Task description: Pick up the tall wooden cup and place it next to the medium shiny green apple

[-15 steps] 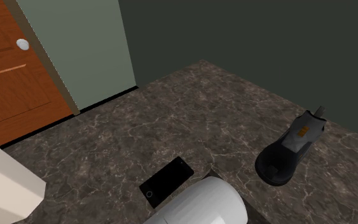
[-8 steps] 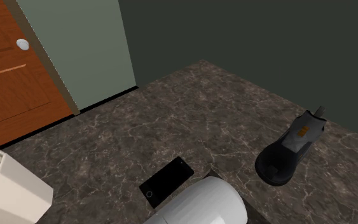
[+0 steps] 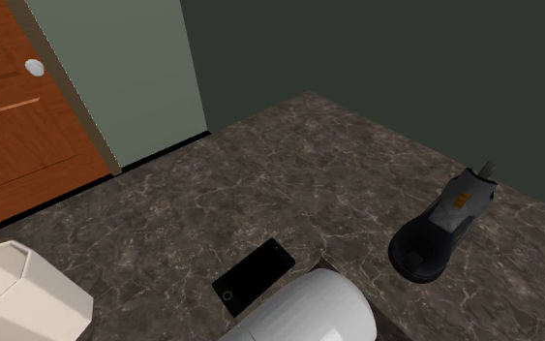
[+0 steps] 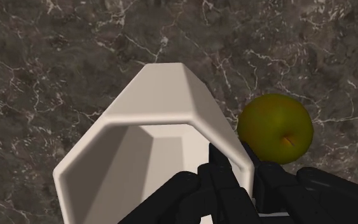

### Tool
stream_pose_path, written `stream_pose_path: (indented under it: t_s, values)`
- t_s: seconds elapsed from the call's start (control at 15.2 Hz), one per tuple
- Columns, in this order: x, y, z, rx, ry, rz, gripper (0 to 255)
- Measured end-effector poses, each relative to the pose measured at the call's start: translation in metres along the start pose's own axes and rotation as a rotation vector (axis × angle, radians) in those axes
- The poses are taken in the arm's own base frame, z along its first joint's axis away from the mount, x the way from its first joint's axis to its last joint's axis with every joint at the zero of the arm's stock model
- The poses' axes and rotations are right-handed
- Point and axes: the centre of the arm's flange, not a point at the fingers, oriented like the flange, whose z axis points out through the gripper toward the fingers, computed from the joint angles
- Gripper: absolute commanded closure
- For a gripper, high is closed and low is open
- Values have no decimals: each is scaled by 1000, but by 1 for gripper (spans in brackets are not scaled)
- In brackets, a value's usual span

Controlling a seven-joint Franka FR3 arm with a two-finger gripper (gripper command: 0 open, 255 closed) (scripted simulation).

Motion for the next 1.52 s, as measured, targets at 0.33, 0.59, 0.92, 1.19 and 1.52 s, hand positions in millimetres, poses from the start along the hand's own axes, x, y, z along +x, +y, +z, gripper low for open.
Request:
stream_pose_path:
  t_s: [0.33, 0.59, 0.92, 1.19, 1.52]
  values:
    - [-2, 1, 26, 0, 0, 0, 255]
    - [-3, 0, 47, 0, 0, 0, 255]
    - [-4, 1, 54, 0, 0, 0, 255]
    - [-4, 1, 54, 1, 1, 0, 0]
    - [-4, 1, 54, 1, 1, 0, 0]
